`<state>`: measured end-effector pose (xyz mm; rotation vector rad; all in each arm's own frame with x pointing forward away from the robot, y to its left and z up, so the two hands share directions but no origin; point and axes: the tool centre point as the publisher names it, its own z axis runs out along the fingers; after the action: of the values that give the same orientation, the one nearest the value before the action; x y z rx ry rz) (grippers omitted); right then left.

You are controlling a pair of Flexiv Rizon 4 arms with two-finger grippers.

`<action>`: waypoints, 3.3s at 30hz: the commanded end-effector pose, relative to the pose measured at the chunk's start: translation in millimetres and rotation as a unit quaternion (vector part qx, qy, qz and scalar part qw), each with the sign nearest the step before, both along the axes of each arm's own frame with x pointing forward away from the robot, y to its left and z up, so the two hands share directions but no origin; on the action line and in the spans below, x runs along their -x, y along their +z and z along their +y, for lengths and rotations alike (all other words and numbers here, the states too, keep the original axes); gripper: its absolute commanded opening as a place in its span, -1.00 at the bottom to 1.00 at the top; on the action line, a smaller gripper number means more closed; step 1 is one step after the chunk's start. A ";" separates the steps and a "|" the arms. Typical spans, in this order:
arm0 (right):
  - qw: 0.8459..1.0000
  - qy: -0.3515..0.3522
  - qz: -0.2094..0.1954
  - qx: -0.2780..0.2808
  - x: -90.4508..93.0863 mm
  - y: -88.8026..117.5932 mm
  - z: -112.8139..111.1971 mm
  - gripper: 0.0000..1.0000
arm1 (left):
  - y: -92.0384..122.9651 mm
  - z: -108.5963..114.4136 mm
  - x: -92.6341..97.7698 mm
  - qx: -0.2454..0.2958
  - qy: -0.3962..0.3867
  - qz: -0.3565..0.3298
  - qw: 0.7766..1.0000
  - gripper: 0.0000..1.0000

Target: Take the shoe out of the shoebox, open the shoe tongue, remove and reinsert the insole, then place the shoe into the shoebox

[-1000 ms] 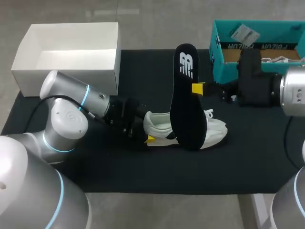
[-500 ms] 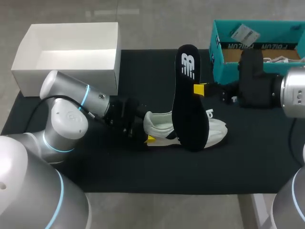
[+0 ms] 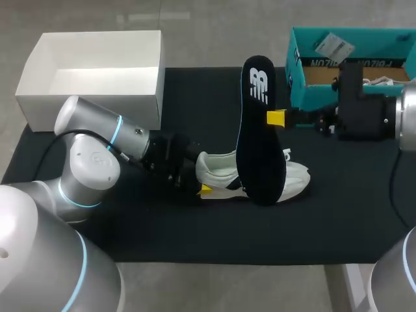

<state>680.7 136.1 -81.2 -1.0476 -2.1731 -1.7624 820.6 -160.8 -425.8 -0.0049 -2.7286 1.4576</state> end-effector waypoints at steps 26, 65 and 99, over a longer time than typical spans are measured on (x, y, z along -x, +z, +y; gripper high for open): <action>0.999 -0.023 0.047 0.009 46.8 22.9 -8.4 -1.00 | -1.1 -0.4 -0.2 -0.002 0.000 0.000 1.000 -1.00; 0.998 -0.037 0.045 0.008 48.2 22.2 -4.7 -1.00 | -1.1 -0.4 -0.2 -0.002 0.000 0.000 1.000 1.00; 0.998 -0.037 0.045 0.008 48.2 22.2 -4.7 -1.00 | 26.8 25.6 -8.7 -0.182 0.002 -0.025 0.983 1.00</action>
<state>639.7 128.0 -59.7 -1.1860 -2.1237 -1.6878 835.2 -135.8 -407.4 -0.0568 -2.8928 1.1106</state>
